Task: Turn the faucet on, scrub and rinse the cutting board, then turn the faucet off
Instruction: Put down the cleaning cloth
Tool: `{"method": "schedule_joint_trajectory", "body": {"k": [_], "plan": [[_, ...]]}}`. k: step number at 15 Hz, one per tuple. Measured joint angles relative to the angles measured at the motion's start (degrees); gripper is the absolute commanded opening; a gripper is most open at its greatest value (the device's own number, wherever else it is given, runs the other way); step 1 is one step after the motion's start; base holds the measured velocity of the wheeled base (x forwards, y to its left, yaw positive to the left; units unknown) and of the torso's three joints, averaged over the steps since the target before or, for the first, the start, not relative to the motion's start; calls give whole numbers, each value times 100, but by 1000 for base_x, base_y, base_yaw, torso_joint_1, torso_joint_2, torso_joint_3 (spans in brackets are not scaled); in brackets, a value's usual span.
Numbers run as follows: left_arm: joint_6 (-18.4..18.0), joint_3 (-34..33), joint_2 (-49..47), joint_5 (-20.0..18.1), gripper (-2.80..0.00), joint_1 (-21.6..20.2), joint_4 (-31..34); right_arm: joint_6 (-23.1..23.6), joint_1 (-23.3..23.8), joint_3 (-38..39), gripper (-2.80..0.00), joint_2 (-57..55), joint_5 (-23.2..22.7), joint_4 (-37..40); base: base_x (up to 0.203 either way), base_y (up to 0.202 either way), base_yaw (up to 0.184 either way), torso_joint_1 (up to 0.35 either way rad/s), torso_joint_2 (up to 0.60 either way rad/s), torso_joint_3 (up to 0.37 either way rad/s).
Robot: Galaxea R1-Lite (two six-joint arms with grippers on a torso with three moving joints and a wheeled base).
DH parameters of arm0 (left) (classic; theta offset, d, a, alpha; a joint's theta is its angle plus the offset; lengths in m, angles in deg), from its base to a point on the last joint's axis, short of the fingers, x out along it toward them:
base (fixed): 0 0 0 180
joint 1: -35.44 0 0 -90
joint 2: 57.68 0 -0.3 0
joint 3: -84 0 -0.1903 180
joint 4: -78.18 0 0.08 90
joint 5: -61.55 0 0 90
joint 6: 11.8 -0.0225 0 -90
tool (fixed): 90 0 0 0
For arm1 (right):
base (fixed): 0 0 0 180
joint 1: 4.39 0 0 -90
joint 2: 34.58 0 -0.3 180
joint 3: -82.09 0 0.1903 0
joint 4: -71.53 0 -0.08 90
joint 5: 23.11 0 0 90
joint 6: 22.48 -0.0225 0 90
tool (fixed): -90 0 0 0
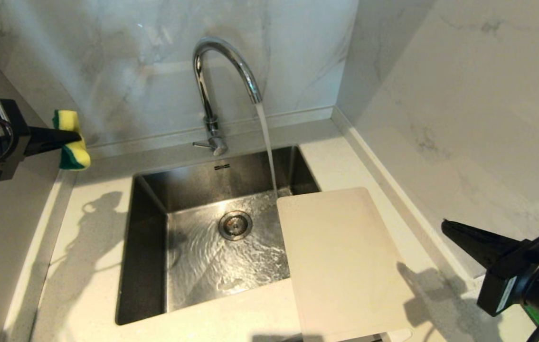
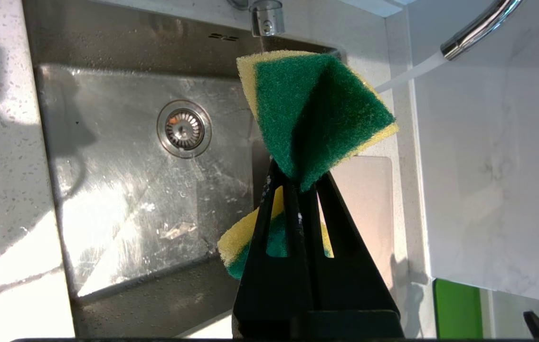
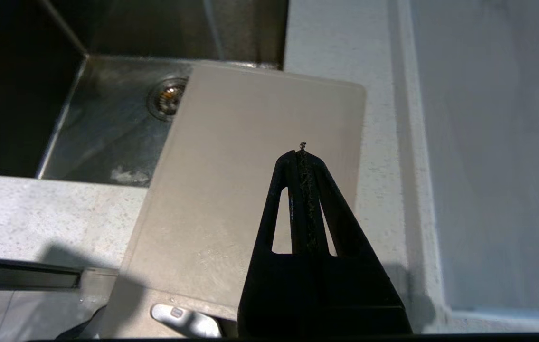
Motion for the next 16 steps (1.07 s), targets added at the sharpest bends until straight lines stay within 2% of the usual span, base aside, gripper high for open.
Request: {"method": "schedule_joint_trajectory", "body": {"k": [6,10,12,16], "plan": [[-1,-74,-6,3,-280,0,-12,-52,248,494,-280,985,69,49,0,0,0,0,0,0],[-1,-179,-9,-2,-280,0,-30,-63,253,916,-280,1832,352,167,0,0,0,0,0,0],[0,-215,-9,-2,-280,2,-46,-69,253,1061,-280,2396,402,520,0,0,0,0,0,0],[-1,-278,-13,-2,-280,27,-66,-183,253,1237,-280,3671,597,1844,0,0,0,0,0,0]]}}
